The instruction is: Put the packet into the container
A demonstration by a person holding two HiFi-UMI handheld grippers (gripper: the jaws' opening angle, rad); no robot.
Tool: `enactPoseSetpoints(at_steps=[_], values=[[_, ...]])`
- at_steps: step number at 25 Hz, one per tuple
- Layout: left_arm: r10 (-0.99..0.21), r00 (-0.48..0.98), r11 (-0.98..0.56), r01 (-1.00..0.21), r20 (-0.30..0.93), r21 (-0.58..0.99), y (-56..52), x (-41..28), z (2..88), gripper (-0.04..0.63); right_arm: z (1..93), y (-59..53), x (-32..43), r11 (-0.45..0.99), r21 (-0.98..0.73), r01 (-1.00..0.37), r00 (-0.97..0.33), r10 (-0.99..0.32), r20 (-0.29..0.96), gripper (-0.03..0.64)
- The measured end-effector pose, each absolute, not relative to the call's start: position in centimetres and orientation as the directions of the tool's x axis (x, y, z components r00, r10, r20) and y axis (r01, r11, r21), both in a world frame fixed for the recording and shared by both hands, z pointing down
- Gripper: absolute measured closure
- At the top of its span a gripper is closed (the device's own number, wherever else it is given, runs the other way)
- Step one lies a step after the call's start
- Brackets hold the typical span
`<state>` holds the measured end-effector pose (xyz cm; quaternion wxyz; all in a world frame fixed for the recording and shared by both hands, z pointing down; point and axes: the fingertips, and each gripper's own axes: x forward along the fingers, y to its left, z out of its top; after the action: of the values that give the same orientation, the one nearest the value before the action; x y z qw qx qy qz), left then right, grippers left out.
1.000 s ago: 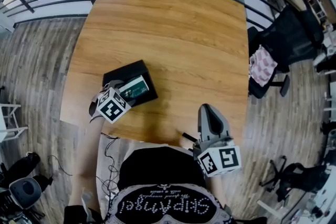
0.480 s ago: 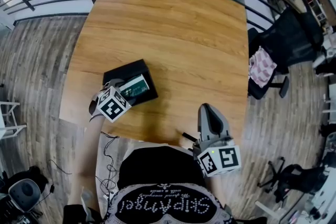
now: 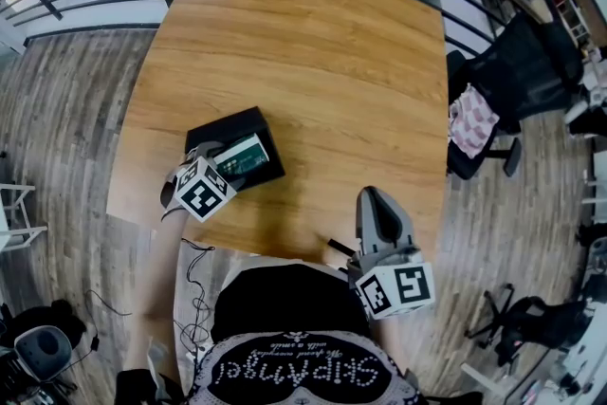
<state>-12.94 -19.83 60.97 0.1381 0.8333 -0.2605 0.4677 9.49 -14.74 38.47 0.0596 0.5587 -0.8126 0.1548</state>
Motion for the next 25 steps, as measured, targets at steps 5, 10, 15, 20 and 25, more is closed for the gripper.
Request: enactPoseSetpoints(at_steps=[5, 10, 15, 20, 25], values=[[-0.32, 0.423, -0.822, -0.568, 0.848, -0.027, -19.9, -12.9, 60.6, 0.244, 38.4, -14.6, 9.4, 0.33, -0.187, -0.925, -0.371, -0.889, 0.269, 0.577], [-0.348, 0.404, -0.826, -0.56, 0.846, -0.073, -19.9, -12.7, 59.9, 0.245, 38.4, -14.5, 9.9, 0.329, -0.191, -0.925, -0.372, -0.889, 0.268, 0.577], [-0.377, 0.416, -0.819, -0.568, 0.828, -0.088, -20.7, -12.5, 58.1, 0.245, 38.4, -14.7, 10.0, 0.331, -0.198, -0.923, -0.376, -0.887, 0.268, 0.577], [-0.41, 0.457, -0.786, -0.616, 0.79, -0.052, -21.4, -12.1, 55.9, 0.245, 38.3, -14.9, 10.3, 0.335, -0.205, -0.92, -0.382, -0.885, 0.267, 0.577], [-0.498, 0.467, -0.744, -0.663, 0.731, -0.082, -22.3, -12.0, 53.3, 0.274, 38.0, -14.7, 10.6, 0.334, -0.204, -0.92, -0.381, -0.887, 0.263, 0.577]])
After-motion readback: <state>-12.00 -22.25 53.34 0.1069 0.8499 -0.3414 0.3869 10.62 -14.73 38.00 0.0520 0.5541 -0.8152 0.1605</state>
